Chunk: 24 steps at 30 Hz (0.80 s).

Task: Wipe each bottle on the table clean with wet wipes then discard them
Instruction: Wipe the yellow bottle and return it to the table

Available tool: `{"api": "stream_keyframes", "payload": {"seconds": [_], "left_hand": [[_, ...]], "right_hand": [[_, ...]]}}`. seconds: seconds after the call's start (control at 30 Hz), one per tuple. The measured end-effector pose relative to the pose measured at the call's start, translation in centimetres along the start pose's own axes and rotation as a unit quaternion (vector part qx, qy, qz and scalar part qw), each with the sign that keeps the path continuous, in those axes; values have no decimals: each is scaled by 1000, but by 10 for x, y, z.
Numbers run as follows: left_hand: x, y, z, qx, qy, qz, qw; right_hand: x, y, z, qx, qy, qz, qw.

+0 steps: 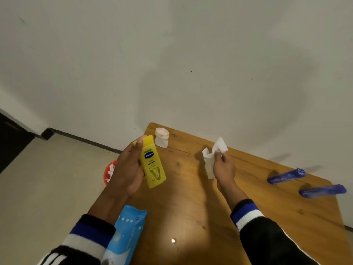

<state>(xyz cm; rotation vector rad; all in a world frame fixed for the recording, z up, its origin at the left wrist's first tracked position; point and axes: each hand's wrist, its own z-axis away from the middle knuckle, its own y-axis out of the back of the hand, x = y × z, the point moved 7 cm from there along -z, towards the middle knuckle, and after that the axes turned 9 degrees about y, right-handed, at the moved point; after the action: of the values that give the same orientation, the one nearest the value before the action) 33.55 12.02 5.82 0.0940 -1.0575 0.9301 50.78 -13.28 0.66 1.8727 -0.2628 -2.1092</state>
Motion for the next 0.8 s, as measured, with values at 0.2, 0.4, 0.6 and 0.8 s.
{"api": "stream_keyframes", "payload": {"seconds": [0.2,0.4,0.6,0.8], "left_hand": [[1,-2,-25,-18,-1,22,1000],[6,2,-36,-17,-1,24,1000],[-3,10,-39,-18,11,38,999],[0,6,-41,-29,4,53,998]], "right_hand": [[18,-92,-18,-302,162,270,900],[47,-123,-12,-278,207,415,841],[70,-152,-16,-285,157,486,811],[71,-190,-20,-306,240,512,766]]}}
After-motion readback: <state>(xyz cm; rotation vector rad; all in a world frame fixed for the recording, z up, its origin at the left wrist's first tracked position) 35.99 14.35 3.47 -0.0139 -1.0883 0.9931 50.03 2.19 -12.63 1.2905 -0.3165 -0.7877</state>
